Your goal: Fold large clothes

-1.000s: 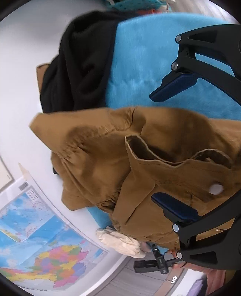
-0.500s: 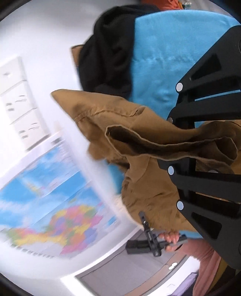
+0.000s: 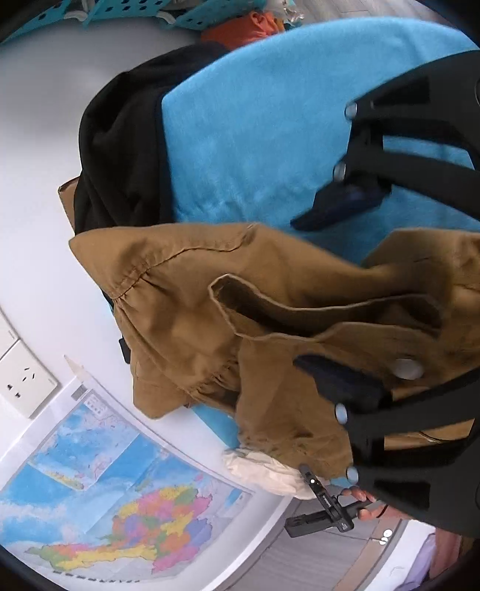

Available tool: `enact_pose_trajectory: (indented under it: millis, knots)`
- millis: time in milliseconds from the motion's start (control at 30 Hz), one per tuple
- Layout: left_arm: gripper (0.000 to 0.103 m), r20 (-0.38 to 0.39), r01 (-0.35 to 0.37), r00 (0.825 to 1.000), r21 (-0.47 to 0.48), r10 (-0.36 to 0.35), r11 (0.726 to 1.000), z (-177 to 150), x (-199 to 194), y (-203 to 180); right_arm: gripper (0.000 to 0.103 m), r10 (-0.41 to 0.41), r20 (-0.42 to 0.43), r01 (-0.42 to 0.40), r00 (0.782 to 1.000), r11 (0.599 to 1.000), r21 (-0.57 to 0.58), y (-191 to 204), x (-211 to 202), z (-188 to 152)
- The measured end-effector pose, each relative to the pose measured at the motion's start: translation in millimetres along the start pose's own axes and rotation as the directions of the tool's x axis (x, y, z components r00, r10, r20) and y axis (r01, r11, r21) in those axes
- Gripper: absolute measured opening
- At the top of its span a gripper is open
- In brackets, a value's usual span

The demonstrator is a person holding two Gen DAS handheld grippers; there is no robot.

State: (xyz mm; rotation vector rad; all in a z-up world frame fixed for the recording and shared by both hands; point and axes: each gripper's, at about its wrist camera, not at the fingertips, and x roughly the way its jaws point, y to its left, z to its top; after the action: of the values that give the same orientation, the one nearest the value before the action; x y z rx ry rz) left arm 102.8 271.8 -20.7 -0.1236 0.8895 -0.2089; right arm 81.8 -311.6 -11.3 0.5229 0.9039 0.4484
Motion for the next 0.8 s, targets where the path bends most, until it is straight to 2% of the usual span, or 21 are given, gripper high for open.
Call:
enact_pose_trajectory:
  millis: [100, 200, 433, 533, 600, 767, 800]
  knots:
    - [0.074, -0.009, 0.003, 1.000, -0.003, -0.003, 1.000, -18, -16, 8, 0.075, 0.029, -0.021, -0.029, 0.999, 1.000, -0.003, -2, -18, -15]
    - [0.075, -0.032, 0.020, 0.999, -0.010, -0.020, 1.000, -46, -31, 13, 0.080, 0.036, -0.046, -0.037, 0.998, 0.999, -0.020, -4, -28, -27]
    - [0.078, -0.076, 0.072, 0.994, -0.028, -0.074, 0.997, -102, -55, 4, 0.080, 0.035, -0.094, -0.040, 0.995, 0.998, -0.052, 5, -55, -70]
    - [0.080, -0.104, 0.151, 0.982, -0.069, -0.158, 0.986, -125, -64, -1, 0.083, 0.057, -0.106, -0.061, 0.993, 0.997, -0.039, 4, -72, -91]
    - [0.083, -0.106, 0.164, 0.979, -0.080, -0.172, 0.983, -136, -70, -5, 0.083, 0.064, -0.115, -0.069, 0.991, 0.997, -0.034, 4, -81, -103]
    - [0.084, -0.144, 0.192, 0.968, -0.087, -0.203, 0.977, -153, -82, -15, 0.085, 0.088, -0.130, -0.095, 0.988, 0.995, -0.043, 10, -102, -136]
    - [0.088, -0.152, 0.214, 0.962, -0.099, -0.227, 0.972, -156, -84, -16, 0.086, 0.086, -0.129, -0.094, 0.988, 0.994, -0.056, 14, -104, -142]
